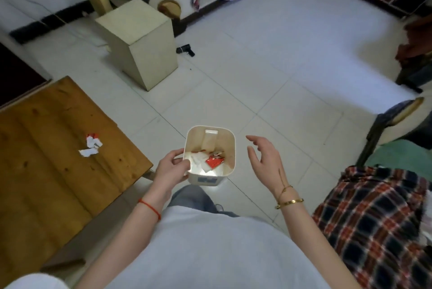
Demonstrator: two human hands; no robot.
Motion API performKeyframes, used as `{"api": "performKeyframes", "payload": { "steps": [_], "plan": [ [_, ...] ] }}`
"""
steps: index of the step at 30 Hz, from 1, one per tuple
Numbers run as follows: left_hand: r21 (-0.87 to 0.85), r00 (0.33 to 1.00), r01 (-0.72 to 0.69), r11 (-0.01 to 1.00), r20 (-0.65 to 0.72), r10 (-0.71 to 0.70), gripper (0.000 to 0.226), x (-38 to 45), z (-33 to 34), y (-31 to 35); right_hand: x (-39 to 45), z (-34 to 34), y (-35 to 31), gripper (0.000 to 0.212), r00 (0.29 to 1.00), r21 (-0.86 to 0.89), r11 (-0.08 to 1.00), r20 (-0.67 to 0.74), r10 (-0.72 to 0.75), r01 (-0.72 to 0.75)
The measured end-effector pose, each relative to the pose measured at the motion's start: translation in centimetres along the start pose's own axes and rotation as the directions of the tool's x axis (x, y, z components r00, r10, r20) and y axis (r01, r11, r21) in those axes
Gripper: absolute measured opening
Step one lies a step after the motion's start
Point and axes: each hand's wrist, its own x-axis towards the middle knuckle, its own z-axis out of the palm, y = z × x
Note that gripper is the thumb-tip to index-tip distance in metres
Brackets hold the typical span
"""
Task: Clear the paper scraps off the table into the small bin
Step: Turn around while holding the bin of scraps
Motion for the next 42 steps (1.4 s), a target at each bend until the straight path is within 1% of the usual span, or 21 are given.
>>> {"api": "performKeyframes", "payload": {
  "steps": [6, 12, 19, 21, 24, 28, 31, 33, 35, 36, 38, 40, 42],
  "plan": [
    [-0.107, 0.988, 0.007, 0.994, -0.152, -0.024, 0.046, 3.0, 0.7, 3.0, 8.7, 1.3, -0.1, 0.033, 0.982, 0.035, 0.991, 0.131, -0.134, 0.131],
    [-0.237, 0.95, -0.007, 0.972, -0.305, -0.067, 0.045, 7.0, -0.3, 5.6, 17.7, 4.7, -2.5, 0.033, 0.93, 0.067, 0.966, 0.262, -0.259, 0.25],
    [-0.355, 0.877, -0.024, 0.935, -0.456, -0.151, 0.05, 12.6, -2.8, 9.5, 28.4, 8.8, -7.9, 0.033, 0.827, 0.102, 0.917, 0.402, -0.393, 0.386],
    [-0.378, 0.859, -0.016, 0.926, -0.479, -0.181, 0.053, 14.2, -3.8, 10.6, 31.3, 10.1, -9.7, 0.033, 0.791, 0.114, 0.895, 0.431, -0.435, 0.43],
    [-0.414, 0.831, -0.029, 0.91, -0.516, -0.208, 0.052, 16.1, -5.0, 12.1, 35.3, 11.9, -12.5, 0.032, 0.745, 0.157, 0.865, 0.451, -0.492, 0.476],
    [-0.45, 0.79, -0.029, 0.893, -0.558, -0.256, 0.051, 17.9, -6.3, 13.8, 39.2, 14.4, -15.7, 0.032, 0.666, 0.204, 0.823, 0.5, -0.553, 0.53],
    [-0.446, 0.745, -0.006, 0.895, -0.6, -0.293, 0.045, 19.0, -7.2, 14.6, 41.6, 16.6, -17.7, 0.033, 0.586, 0.233, 0.793, 0.565, -0.581, 0.562],
    [-0.403, 0.724, 0.012, 0.915, -0.628, -0.286, 0.039, 19.7, -7.7, 14.8, 43.2, 18.4, -18.8, 0.033, 0.517, 0.255, 0.762, 0.604, -0.607, 0.596],
    [-0.409, 0.698, 0.014, 0.912, -0.65, -0.302, 0.029, 20.5, -7.7, 15.0, 44.8, 20.0, -20.0, 0.033, 0.44, 0.276, 0.727, 0.645, -0.625, 0.628],
    [-0.443, 0.676, 0.01, 0.896, -0.658, -0.332, 0.026, 21.0, -7.6, 15.3, 45.7, 20.8, -20.6, 0.033, 0.4, 0.286, 0.711, 0.666, -0.629, 0.643],
    [-0.531, 0.624, -0.035, 0.846, -0.673, -0.397, 0.026, 22.0, -7.2, 15.9, 47.6, 22.3, -21.8, 0.033, 0.308, 0.304, 0.662, 0.702, -0.642, 0.685],
    [-0.611, 0.573, -0.106, 0.784, -0.682, -0.454, 0.029, 23.1, -6.7, 16.7, 49.4, 23.8, -23.1, 0.033, 0.199, 0.324, 0.597, 0.738, -0.645, 0.734],
    [-0.675, 0.512, -0.167, 0.718, -0.682, -0.522, 0.034, 24.2, -5.9, 17.5, 51.2, 25.3, -24.5, 0.033, 0.074, 0.358, 0.525, 0.77, -0.634, 0.772]
  ]
}}
